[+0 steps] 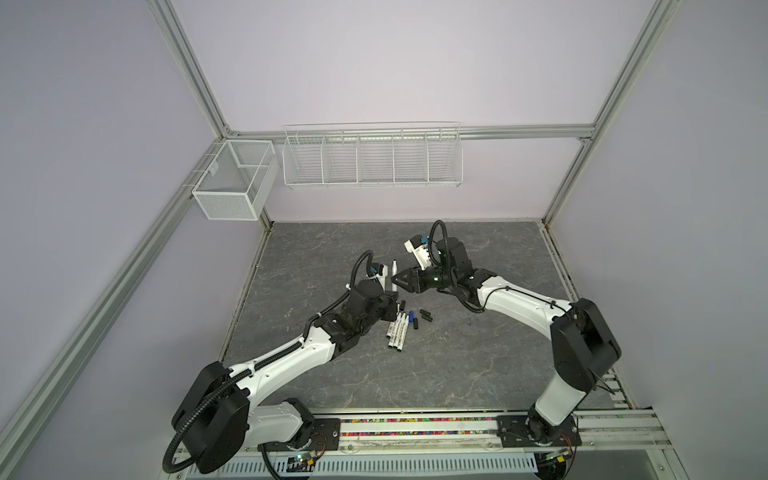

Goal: Insert the pens into the pen caps

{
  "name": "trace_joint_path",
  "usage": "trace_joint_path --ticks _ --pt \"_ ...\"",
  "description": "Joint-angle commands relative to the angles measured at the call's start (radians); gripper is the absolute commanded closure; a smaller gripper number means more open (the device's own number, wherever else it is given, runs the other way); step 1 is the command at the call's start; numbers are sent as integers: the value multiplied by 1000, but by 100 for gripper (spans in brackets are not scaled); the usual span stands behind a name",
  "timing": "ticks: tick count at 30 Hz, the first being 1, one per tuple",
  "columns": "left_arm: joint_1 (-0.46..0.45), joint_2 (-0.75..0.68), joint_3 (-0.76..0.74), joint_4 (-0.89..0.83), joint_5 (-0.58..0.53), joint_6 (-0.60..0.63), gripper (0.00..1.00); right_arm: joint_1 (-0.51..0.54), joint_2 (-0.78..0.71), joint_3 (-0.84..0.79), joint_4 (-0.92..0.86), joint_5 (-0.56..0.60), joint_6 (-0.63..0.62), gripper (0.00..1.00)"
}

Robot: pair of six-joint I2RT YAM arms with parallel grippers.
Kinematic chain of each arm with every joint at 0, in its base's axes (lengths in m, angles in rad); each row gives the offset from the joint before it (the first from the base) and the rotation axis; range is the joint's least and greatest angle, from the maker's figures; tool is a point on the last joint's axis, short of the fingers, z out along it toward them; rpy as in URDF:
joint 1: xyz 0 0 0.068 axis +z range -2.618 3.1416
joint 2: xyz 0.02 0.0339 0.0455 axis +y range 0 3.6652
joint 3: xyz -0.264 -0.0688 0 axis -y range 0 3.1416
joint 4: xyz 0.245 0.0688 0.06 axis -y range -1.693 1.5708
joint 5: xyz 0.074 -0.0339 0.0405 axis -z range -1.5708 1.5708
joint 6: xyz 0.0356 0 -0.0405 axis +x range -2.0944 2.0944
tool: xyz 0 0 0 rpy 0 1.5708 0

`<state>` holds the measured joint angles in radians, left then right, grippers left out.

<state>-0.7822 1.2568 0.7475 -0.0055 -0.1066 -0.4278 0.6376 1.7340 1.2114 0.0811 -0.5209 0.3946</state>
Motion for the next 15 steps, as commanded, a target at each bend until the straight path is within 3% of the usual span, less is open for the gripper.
trace_joint_path --ticks 1,7,15 --pt "-10 1 -3 15 20 23 100 6 3 29 47 -10 12 65" --pt "-17 24 14 1 47 37 100 6 5 31 54 -3 15 72" --pt "-19 21 16 3 24 28 100 6 7 23 60 -29 32 92"
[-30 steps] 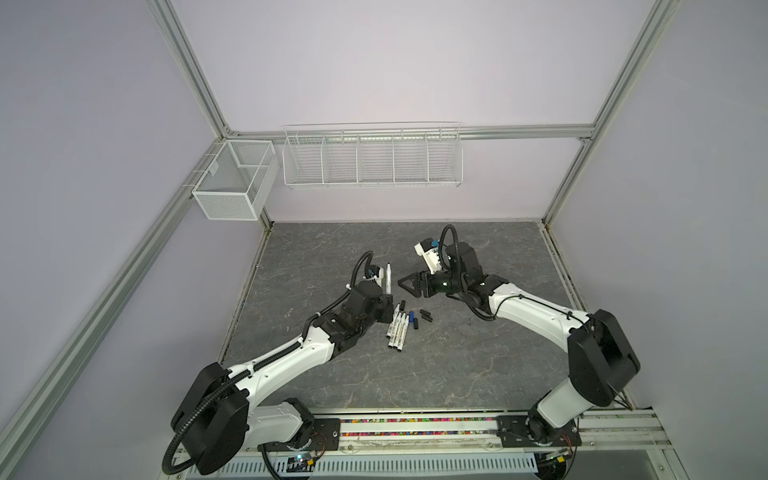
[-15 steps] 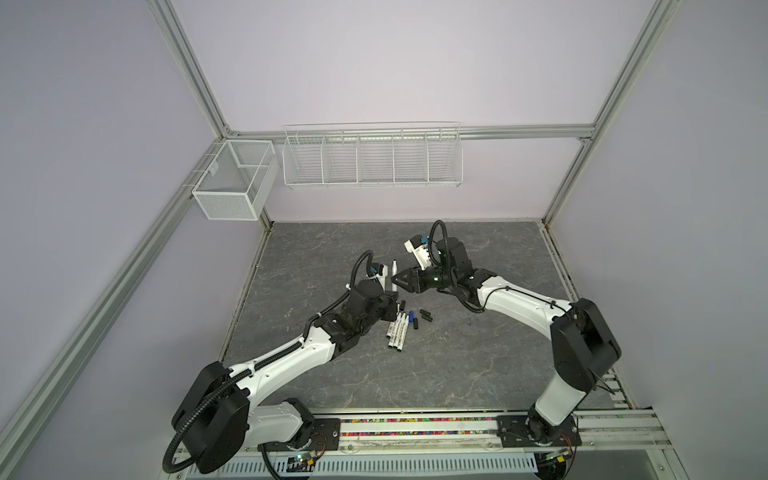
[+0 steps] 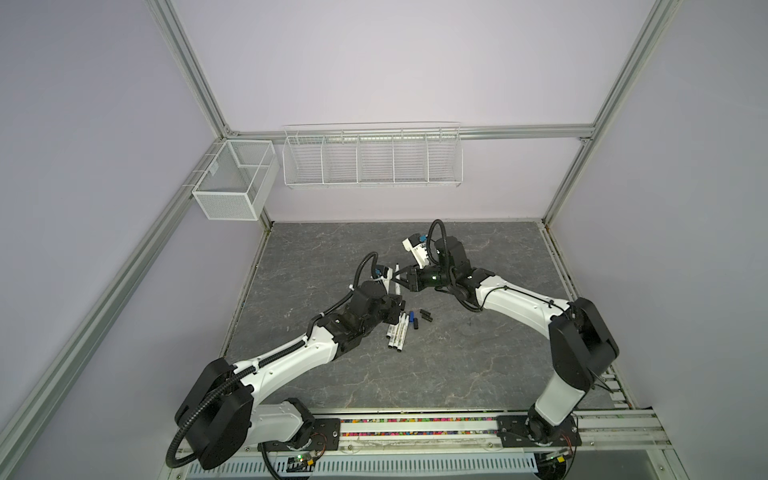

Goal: Insert the pens into the pen caps

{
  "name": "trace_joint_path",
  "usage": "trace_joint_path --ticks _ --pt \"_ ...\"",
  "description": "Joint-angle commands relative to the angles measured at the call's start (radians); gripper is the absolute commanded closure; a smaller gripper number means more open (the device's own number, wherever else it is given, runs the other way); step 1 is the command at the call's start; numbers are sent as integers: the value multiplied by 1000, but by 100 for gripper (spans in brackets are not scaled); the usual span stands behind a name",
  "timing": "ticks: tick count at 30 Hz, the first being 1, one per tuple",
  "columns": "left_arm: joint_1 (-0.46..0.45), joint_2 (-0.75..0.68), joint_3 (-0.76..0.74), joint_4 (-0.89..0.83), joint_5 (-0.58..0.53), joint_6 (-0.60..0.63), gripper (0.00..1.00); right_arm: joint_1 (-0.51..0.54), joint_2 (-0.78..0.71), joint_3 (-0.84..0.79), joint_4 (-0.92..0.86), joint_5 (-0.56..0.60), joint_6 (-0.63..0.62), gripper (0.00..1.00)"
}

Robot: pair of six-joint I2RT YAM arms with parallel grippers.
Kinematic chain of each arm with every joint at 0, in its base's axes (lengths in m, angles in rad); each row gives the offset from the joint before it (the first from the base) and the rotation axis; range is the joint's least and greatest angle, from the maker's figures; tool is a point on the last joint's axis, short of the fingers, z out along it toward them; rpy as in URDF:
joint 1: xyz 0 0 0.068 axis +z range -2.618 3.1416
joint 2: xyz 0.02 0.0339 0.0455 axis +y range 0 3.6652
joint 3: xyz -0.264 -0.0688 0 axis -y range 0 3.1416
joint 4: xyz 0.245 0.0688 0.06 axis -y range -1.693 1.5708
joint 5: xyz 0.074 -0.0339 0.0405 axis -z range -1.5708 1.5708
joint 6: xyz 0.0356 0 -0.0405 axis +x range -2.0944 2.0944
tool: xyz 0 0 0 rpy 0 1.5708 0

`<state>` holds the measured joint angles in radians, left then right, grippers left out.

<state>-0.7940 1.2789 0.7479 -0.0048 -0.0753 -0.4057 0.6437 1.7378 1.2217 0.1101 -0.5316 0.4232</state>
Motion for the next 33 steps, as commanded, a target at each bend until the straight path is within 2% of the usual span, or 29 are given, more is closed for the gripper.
trace_joint_path --ticks 1,2,3,5,7,9,24,33 --pt "-7 -4 15 3 -22 -1 100 0 1 12 26 -19 3 93" --pt "-7 -8 16 3 -35 -6 100 -1 -4 9 25 -19 2 93" --pt "-7 -9 16 4 -47 -10 93 -1 -9 6 26 -20 2 93" --pt "-6 -10 12 25 -64 -12 66 -7 -17 -1 35 -25 13 93" --pt "-5 -10 11 54 -74 -17 56 -12 -23 -7 49 -38 28 93" --pt "-4 -2 11 79 -74 -21 54 -16 -27 -14 66 -48 39 93" --pt "33 95 76 163 -21 -18 60 -31 -38 -14 41 -115 32 93" --pt "35 92 59 168 15 -37 88 -56 -52 -45 86 -122 76 93"
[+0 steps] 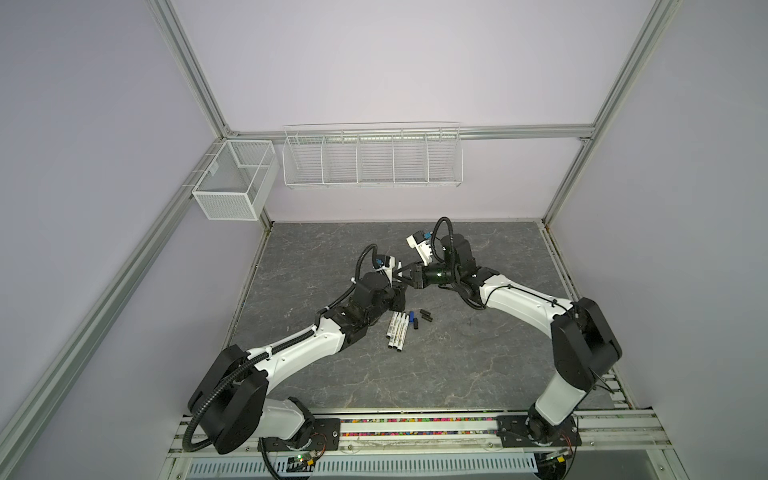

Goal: Insert the pens into the pen caps

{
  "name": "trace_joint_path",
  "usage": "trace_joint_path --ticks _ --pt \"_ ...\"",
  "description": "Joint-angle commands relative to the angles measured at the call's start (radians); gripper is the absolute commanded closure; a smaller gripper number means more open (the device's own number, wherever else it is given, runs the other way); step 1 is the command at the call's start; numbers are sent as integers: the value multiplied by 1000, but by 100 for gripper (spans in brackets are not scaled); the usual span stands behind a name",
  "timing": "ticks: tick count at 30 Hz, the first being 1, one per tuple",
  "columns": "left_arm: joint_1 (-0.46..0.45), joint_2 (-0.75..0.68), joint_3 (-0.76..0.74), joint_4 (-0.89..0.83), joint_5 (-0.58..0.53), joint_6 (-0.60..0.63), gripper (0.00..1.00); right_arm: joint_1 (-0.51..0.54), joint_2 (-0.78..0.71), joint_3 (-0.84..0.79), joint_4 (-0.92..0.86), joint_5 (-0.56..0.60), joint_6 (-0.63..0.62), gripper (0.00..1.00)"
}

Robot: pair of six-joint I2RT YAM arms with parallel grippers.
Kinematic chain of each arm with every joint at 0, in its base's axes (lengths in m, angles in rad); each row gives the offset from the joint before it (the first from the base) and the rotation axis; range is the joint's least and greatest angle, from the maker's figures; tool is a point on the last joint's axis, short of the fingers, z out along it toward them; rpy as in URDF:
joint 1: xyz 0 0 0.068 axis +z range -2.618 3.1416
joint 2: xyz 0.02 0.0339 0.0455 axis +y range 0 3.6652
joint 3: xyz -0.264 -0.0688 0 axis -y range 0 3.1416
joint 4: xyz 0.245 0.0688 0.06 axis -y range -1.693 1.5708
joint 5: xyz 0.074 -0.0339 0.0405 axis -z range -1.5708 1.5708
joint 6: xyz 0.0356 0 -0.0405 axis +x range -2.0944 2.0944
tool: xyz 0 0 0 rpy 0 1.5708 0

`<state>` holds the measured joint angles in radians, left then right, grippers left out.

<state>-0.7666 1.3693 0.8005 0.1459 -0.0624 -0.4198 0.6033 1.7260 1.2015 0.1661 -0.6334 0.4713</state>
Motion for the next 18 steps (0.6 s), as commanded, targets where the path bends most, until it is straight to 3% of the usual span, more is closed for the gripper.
trace_joint_path --ticks 1,9,12,18 --pt "7 -2 2 21 8 -26 90 -19 -40 -28 34 -21 34 93" --pt "7 -37 -19 18 4 -37 100 -33 -44 -51 69 -16 62 93" --pt "7 -44 -19 19 9 -35 83 -34 -47 -56 76 -19 66 93" --pt "7 -39 -15 20 17 -38 78 -34 -48 -57 80 -21 68 93"
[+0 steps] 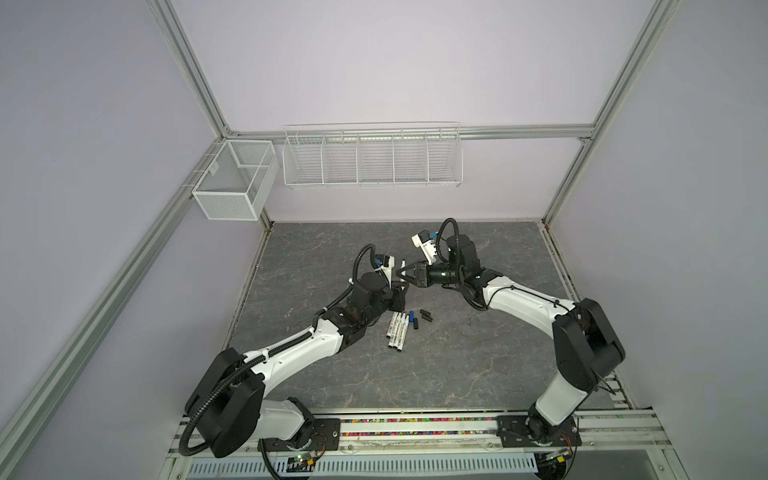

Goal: Insert the pens into the pen caps

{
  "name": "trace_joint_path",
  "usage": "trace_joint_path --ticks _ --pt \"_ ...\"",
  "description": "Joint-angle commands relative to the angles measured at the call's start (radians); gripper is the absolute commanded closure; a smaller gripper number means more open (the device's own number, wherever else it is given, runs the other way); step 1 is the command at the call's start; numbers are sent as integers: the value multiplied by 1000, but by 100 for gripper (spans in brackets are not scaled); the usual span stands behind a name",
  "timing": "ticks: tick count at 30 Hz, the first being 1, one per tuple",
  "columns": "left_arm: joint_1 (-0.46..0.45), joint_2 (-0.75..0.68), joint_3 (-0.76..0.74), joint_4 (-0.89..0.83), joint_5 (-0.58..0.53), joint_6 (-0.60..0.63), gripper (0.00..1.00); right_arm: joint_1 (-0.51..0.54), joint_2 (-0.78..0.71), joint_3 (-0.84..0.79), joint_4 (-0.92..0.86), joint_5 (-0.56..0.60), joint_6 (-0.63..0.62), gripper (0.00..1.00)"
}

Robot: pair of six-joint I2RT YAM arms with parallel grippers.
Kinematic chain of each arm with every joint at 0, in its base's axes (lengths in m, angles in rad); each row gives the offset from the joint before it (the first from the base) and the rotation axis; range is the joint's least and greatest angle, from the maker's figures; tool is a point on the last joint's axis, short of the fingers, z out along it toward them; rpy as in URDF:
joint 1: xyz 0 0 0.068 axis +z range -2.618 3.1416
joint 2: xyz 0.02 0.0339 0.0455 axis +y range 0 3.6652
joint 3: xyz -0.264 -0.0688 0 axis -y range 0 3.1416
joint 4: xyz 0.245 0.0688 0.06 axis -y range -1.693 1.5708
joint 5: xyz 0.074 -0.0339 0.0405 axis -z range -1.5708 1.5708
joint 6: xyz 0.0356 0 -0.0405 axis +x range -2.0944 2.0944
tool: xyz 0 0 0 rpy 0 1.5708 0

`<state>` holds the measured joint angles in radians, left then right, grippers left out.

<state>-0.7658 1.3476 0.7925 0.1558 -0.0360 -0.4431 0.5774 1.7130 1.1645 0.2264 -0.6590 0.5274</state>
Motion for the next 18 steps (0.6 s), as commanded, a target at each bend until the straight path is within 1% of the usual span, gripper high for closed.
trace_joint_path --ticks 1,4,7,15,18 --pt "6 -17 -7 10 -10 -14 78 -8 -36 -21 18 4 11 93" --pt "7 -16 -4 11 -6 -11 77 -8 -38 -20 13 2 7 93" --pt "6 -10 2 13 1 -9 79 -8 -37 -19 9 -3 0 93" --pt "6 20 22 17 7 -6 100 -8 -42 -21 -11 -11 -20 93" --pt "7 25 17 25 -7 -15 100 -8 -44 -22 -18 -11 -23 93"
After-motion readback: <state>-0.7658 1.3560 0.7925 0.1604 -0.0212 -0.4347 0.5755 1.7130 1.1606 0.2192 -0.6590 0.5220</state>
